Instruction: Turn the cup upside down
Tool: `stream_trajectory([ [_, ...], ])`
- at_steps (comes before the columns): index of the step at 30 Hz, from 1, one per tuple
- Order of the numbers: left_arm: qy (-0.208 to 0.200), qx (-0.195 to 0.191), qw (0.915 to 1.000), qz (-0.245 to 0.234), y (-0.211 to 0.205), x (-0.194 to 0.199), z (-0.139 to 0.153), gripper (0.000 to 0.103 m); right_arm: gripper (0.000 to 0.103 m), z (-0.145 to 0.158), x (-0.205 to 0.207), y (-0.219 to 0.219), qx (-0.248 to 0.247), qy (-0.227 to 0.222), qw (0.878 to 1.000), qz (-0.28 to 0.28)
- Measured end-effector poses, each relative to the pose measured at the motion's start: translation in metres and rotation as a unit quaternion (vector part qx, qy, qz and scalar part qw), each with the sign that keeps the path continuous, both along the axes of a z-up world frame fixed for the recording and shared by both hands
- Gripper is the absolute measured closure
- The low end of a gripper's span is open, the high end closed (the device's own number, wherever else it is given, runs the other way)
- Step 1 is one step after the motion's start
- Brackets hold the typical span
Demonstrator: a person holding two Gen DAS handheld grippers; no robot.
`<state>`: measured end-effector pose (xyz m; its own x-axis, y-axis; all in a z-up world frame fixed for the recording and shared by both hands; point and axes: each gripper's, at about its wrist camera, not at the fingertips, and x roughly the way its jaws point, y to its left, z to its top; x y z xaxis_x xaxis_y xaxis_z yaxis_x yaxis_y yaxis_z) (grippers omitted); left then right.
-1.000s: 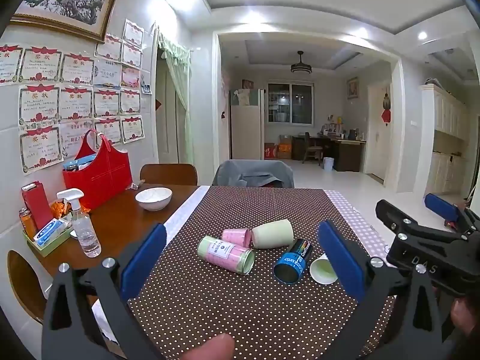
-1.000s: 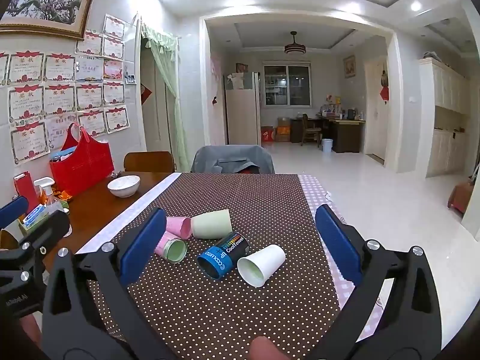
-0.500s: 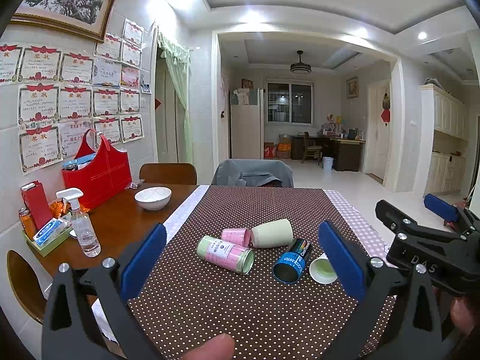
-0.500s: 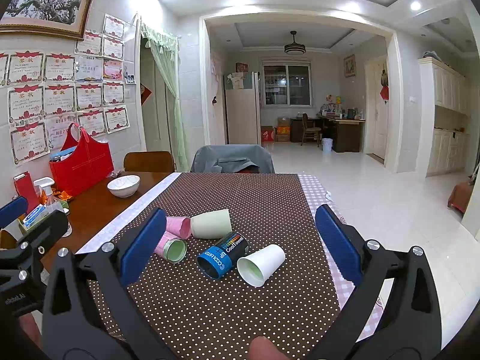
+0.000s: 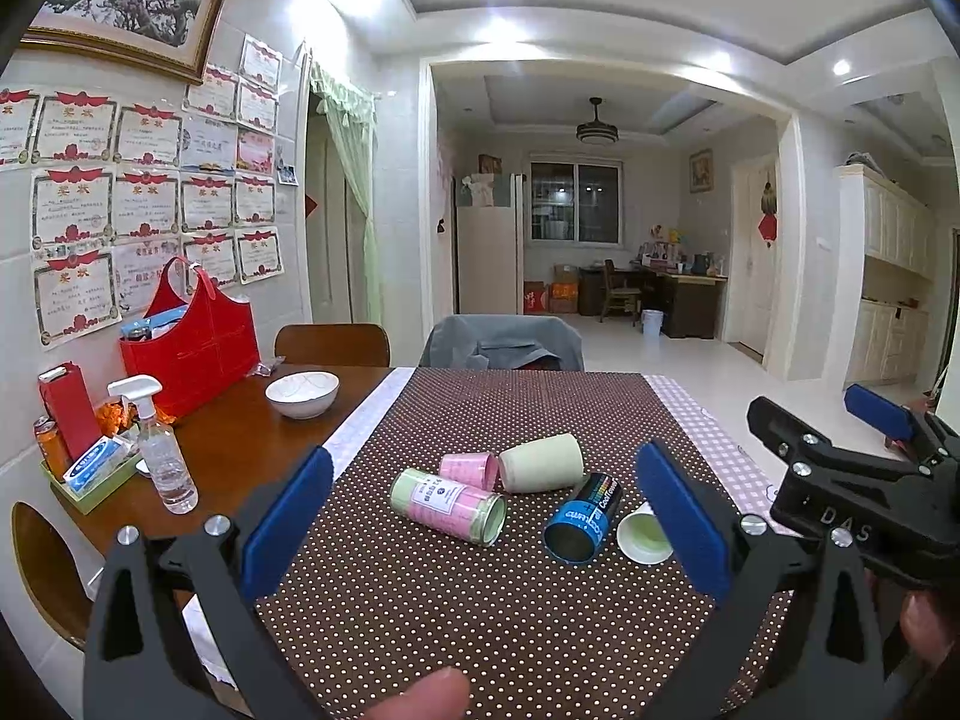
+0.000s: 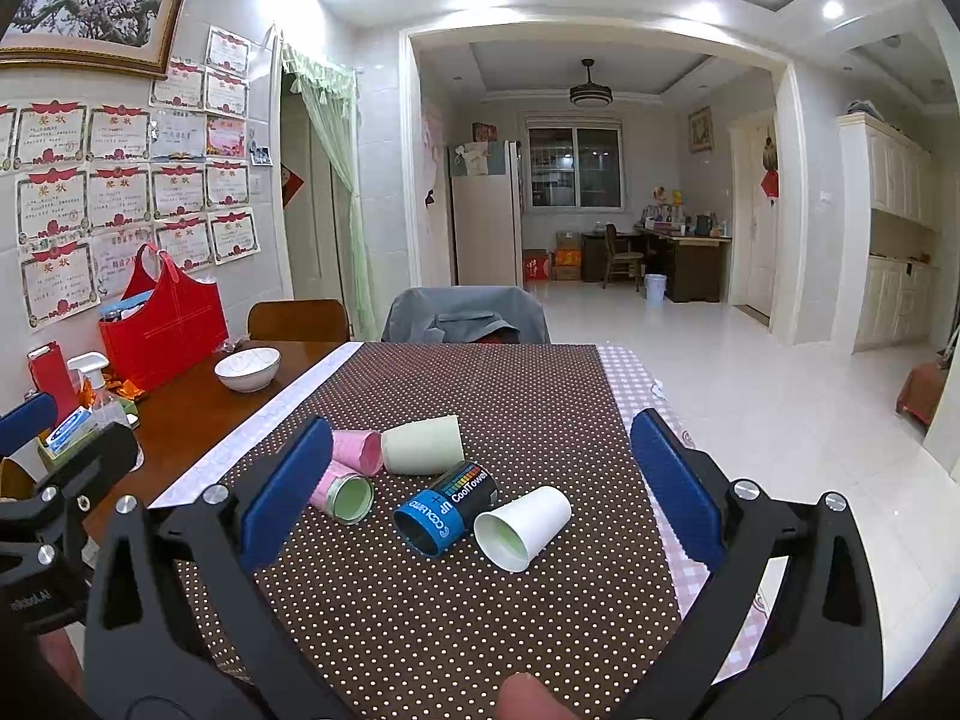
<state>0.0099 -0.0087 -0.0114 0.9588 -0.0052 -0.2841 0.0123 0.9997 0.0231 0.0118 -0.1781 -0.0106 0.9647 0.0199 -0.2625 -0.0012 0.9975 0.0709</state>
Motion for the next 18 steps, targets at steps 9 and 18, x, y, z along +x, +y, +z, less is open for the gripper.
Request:
stream_trajectory([
  [9,0.026,0.009,0.9996,-0.008,0.004,0.003,-0.003,0.004,0.006,-0.011,0.011,-0.001,0.003,0.018,1.000,0.004],
  [18,0.030,0.042,0.9985,-0.016,0.003,0.023,-0.019,0.004,0.006,-0.029,0.032,-0.004,0.007,0.047,0.999,0.012],
])
